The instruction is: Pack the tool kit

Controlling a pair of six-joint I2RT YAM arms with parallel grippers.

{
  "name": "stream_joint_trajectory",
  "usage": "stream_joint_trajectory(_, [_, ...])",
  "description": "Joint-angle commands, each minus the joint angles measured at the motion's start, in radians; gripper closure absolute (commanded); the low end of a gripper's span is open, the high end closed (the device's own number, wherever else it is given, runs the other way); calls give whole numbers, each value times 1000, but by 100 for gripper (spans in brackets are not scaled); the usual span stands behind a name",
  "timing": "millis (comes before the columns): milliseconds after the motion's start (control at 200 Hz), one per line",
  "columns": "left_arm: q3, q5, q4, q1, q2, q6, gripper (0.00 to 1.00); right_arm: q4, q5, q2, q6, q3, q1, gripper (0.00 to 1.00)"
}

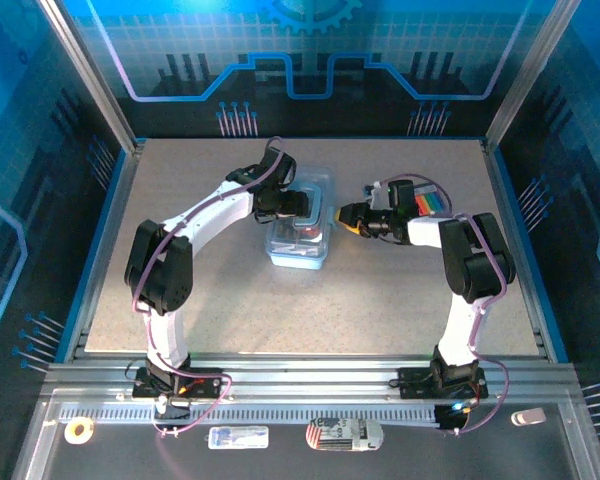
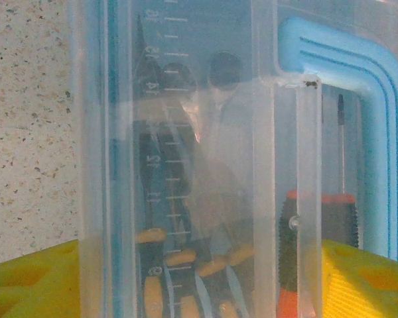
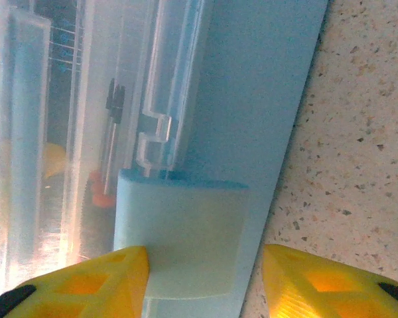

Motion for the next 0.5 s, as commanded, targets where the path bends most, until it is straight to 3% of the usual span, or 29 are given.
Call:
stream_joint_trajectory(0, [-83,38,-141,6,146,-7,60,76,-34,-3,58,-21,29,53])
stream_joint_trajectory(370, [-77,51,-134,-3,152,-12,60,301,-103,46,250,-63,35,74])
stream_joint_trajectory(490, [-82,59,-128,-6,158,-11,60,324,-99,67,265,-65,48,75])
